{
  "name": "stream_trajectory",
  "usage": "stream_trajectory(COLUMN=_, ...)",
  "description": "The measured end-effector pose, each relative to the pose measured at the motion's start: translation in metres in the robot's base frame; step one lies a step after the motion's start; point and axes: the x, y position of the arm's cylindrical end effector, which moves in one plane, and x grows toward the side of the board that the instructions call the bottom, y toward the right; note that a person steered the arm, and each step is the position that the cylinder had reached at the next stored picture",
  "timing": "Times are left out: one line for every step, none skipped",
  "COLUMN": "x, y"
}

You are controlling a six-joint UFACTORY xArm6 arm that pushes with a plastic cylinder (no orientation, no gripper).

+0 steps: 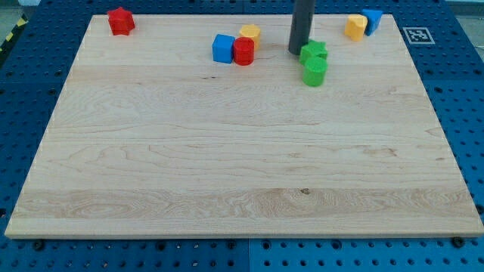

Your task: Push the green star to the bottom side of the blue triangle

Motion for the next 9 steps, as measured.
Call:
stream_trajectory(x=0.035, y=0.001)
stream_trajectory(x=0.043, y=0.034)
stream_trajectory(x=0.043, y=0.063)
stream_trajectory(x=0.043, y=0.078)
stream_trajectory(x=0.039, y=0.092)
stream_trajectory(x=0.028, y=0.100)
stream_trajectory(x=0.015, y=0.109)
stream_trajectory(x=0.005, y=0.118)
stream_trajectory(x=-0.003, y=0.124)
